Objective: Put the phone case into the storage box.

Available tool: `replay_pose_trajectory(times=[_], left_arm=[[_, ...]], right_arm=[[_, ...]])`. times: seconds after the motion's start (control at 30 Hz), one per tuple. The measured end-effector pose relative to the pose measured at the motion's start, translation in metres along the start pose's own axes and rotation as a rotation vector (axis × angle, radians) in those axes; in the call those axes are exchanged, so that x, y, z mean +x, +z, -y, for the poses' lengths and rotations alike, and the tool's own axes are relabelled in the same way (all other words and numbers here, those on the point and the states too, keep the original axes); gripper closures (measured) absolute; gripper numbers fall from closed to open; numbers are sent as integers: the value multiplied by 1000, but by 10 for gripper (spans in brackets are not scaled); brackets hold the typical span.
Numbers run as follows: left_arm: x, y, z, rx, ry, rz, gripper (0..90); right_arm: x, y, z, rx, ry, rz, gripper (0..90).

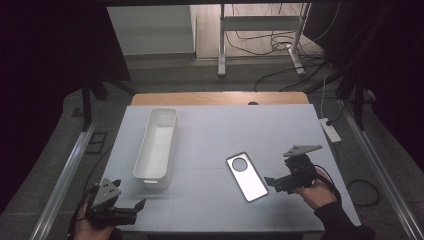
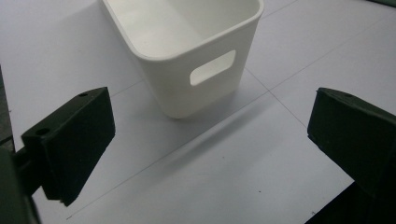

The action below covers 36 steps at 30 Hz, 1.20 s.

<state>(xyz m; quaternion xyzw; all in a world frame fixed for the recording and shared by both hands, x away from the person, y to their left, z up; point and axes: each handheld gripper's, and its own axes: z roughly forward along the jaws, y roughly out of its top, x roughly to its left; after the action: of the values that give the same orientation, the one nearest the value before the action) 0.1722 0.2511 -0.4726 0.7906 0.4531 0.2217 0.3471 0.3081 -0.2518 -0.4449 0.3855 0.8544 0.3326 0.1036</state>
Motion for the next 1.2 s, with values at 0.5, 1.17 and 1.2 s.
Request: replay_pose_trajectory(times=[0.5, 1.17, 1.2], left_arm=[[0, 0, 0, -1, 2, 0, 18], [0, 0, 0, -3, 2, 1, 18], [0, 0, 0, -2, 2, 1, 18]], right_arm=[[3, 16, -13, 38, -10, 4, 0], [3, 38, -28, 94, -29, 30, 0], [3, 41, -30, 94, -33, 35, 0]])
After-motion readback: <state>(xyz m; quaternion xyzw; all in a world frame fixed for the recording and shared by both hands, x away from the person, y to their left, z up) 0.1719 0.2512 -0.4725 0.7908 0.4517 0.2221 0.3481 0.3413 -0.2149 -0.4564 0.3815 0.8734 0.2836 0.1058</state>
